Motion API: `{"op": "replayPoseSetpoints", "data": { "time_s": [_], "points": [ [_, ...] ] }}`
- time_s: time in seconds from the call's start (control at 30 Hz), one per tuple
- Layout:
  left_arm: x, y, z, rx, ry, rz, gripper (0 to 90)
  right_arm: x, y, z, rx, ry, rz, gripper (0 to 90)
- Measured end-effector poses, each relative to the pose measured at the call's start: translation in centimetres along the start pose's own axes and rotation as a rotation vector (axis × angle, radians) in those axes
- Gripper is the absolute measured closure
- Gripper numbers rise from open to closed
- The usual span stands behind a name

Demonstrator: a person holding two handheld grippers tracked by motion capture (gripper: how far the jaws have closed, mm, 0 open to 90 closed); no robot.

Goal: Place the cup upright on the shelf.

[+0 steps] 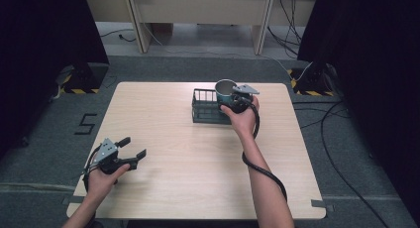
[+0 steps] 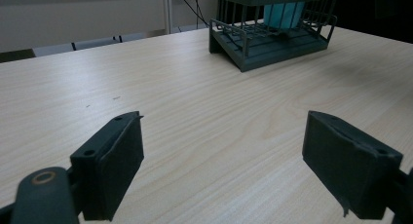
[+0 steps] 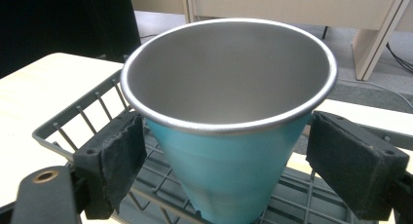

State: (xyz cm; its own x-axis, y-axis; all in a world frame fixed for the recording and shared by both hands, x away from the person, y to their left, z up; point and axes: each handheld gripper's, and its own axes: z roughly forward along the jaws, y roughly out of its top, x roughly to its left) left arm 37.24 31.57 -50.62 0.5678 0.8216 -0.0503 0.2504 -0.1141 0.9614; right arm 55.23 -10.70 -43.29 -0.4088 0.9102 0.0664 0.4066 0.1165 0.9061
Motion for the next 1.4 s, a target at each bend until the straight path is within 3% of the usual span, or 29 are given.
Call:
{"op": "replayPoseSetpoints", "data": {
  "time_s": [0.3, 1.4],
  "points": [
    [0.0, 0.0, 0.0, -0.001, 0.002, -0.001, 14.6, -0.1, -0.2, -0.8, -0.001, -0.003, -0.006, 15.5],
    [-0.1, 0.0, 0.0, 0.001, 0.003, 0.004, 14.6, -0.9, -2.0, -6.4, -0.039, -0.007, -0.027, 19.2]
  ]
}}
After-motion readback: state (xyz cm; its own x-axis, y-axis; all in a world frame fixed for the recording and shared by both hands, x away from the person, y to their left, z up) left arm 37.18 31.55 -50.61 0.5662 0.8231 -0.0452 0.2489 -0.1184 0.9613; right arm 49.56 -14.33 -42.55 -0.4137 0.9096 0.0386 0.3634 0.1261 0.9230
